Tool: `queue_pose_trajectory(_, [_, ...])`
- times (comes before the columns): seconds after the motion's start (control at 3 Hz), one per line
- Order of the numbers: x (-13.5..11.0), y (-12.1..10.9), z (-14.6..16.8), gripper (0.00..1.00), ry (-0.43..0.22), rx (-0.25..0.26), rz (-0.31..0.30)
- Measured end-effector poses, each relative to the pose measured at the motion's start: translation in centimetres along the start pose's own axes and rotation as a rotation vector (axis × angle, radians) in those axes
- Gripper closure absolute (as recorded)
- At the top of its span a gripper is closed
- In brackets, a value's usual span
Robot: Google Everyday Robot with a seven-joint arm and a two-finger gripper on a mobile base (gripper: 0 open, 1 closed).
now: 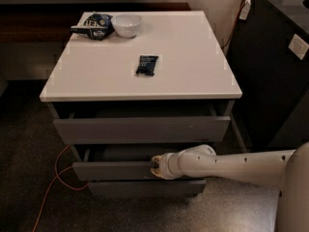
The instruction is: Open middle drawer
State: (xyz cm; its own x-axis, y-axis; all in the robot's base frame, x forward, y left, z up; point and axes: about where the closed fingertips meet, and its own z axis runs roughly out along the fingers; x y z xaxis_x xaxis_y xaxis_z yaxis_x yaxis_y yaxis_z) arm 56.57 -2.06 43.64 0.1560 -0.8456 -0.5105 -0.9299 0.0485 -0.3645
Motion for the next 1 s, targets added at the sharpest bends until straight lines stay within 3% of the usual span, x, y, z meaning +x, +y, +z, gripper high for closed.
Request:
queue_pose_trajectory(0.33, [-0.19,0.17,-0.02,0.8,-0.004,-0.004,0.0])
queue_pose_trajectory(1.0, [-0.41,0.41,-0.17,0.17,-0.011,-0.011,-0.001])
